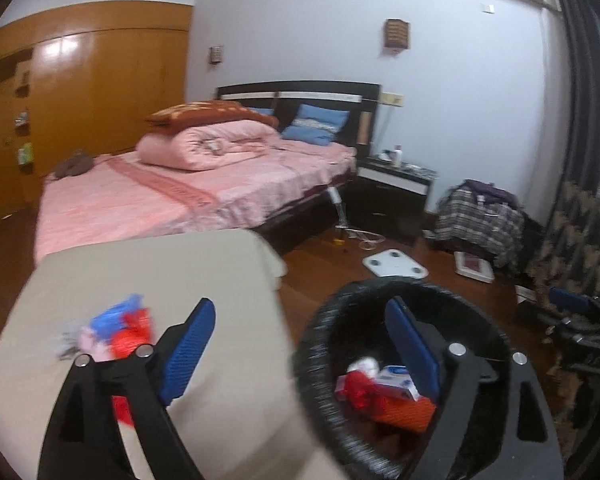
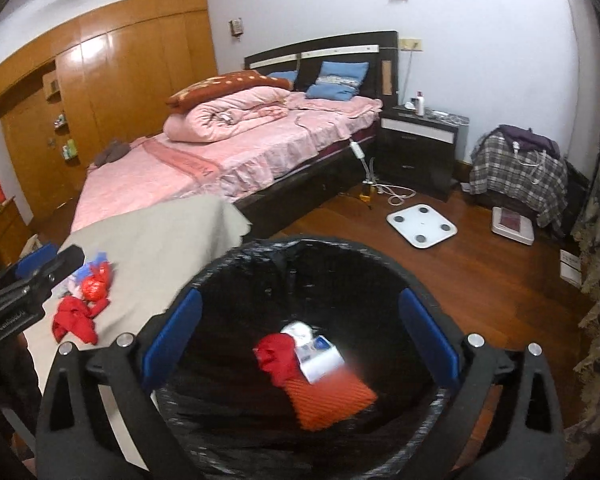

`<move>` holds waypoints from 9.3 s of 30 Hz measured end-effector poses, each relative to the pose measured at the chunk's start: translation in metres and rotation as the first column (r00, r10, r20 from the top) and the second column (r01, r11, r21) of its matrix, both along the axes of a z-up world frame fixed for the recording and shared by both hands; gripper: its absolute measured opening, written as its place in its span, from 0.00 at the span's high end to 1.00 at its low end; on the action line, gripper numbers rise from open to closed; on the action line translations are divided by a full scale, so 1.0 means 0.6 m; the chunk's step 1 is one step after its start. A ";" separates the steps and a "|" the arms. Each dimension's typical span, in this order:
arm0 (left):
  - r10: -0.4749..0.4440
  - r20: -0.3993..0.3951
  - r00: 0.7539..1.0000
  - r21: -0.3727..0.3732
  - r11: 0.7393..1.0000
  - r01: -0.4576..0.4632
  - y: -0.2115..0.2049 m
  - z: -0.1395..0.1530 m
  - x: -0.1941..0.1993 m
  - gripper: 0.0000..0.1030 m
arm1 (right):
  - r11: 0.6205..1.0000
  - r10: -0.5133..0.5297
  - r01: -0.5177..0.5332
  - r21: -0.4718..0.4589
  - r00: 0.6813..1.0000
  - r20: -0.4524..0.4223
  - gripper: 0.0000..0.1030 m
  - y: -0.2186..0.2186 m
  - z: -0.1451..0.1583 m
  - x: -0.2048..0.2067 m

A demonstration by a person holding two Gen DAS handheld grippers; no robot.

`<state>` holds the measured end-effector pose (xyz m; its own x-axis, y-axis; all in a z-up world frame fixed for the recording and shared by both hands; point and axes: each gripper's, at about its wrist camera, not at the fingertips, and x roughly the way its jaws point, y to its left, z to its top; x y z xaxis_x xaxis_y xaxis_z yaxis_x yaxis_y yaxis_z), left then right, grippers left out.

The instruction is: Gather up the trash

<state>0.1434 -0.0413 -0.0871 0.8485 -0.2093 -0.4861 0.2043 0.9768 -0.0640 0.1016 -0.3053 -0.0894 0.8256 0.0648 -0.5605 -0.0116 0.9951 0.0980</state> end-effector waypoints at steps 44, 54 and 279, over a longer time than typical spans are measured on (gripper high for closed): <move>0.350 -0.209 0.913 0.075 0.937 -0.342 0.311 -0.186 0.051 0.16 | 0.931 0.364 -0.366 -0.002 0.927 -0.093 0.06 0.374 -0.099 0.140; 0.273 -0.257 0.927 0.059 0.962 -0.267 0.286 -0.208 0.072 0.56 | 0.929 0.367 -0.369 -0.002 0.925 -0.101 0.06 0.378 -0.109 0.154; 0.373 -0.055 0.926 0.053 0.927 -0.370 0.289 -0.061 -0.030 0.12 | 0.959 0.282 -0.282 0.002 0.959 -0.011 0.05 0.291 -0.025 0.100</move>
